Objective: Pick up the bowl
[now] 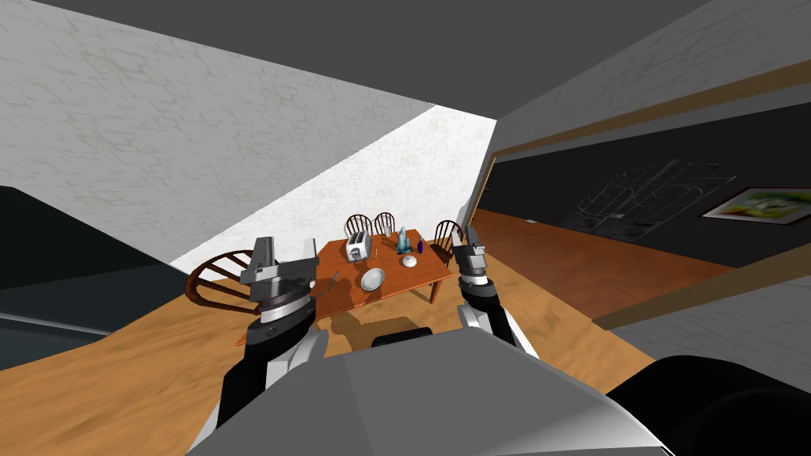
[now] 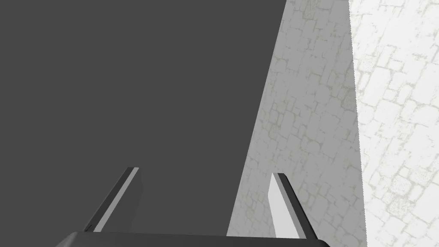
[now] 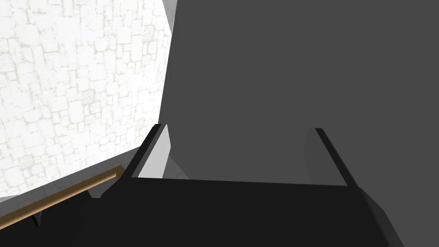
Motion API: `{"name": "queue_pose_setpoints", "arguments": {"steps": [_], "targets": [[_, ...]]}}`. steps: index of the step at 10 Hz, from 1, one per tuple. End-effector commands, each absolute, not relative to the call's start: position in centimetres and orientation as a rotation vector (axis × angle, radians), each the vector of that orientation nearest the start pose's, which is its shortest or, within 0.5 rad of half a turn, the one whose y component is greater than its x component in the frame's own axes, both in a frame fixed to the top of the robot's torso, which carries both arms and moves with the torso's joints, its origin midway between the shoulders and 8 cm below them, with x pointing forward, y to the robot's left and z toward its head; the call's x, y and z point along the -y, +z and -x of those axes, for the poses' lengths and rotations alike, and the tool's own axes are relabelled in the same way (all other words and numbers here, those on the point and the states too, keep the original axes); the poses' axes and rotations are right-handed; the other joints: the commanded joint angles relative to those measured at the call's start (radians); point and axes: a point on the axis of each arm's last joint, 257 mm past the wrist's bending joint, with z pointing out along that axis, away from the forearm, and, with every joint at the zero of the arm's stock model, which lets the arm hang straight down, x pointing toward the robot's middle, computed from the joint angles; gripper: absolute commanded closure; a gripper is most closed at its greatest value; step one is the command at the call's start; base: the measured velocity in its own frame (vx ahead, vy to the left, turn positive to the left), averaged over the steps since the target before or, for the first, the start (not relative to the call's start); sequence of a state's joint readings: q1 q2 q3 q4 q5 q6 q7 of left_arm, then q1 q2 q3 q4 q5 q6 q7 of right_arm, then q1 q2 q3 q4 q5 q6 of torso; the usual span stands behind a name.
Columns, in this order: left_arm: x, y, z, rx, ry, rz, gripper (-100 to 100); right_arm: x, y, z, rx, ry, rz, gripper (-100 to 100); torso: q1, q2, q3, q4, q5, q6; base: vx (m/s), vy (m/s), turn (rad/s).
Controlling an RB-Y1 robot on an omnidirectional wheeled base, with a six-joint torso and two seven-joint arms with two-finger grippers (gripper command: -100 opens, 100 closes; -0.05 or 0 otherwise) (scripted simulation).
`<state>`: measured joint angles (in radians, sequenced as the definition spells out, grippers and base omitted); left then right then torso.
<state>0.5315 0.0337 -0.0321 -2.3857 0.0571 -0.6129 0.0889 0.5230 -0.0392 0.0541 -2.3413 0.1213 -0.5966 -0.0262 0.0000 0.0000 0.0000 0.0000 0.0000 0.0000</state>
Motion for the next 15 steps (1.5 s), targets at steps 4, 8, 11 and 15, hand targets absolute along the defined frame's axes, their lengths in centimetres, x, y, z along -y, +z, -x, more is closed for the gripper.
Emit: {"name": "queue_pose_setpoints", "arguments": {"steps": [4, 8, 11, 15], "targets": [[-25.9, 4.9, -33.9, -0.616, -1.459, 0.605, -100, 23.7, 5.8, -31.7, -0.617, 1.334, -0.458, 0, -0.002, 0.003, 0.002, 0.001, 0.000, 0.000, -0.052, -0.035, 0.032], [-25.7, 2.7, -36.4, -0.702, -1.429, 0.658, -100, 23.7, 5.8, -31.7, -0.618, 1.334, -0.458, 0, -0.002, 0.002, 0.001, 0.001, 0.000, 0.000, -0.038, -0.031, 0.021], [-25.7, 1.2, -37.9, -0.760, -1.405, 0.701, -100, 23.7, 5.8, -31.7, -0.618, 1.334, -0.458, 0, -0.002, 0.002, 0.001, 0.000, -0.001, 0.000, -0.035, -0.032, 0.023], [-25.7, -1.8, -40.6, -0.861, -1.356, 0.770, -100, 23.7, 5.8, -31.7, -0.618, 1.334, -0.458, 0, -0.002, 0.003, 0.002, 0.001, 0.000, 0.000, -0.045, -0.027, 0.025]]}}
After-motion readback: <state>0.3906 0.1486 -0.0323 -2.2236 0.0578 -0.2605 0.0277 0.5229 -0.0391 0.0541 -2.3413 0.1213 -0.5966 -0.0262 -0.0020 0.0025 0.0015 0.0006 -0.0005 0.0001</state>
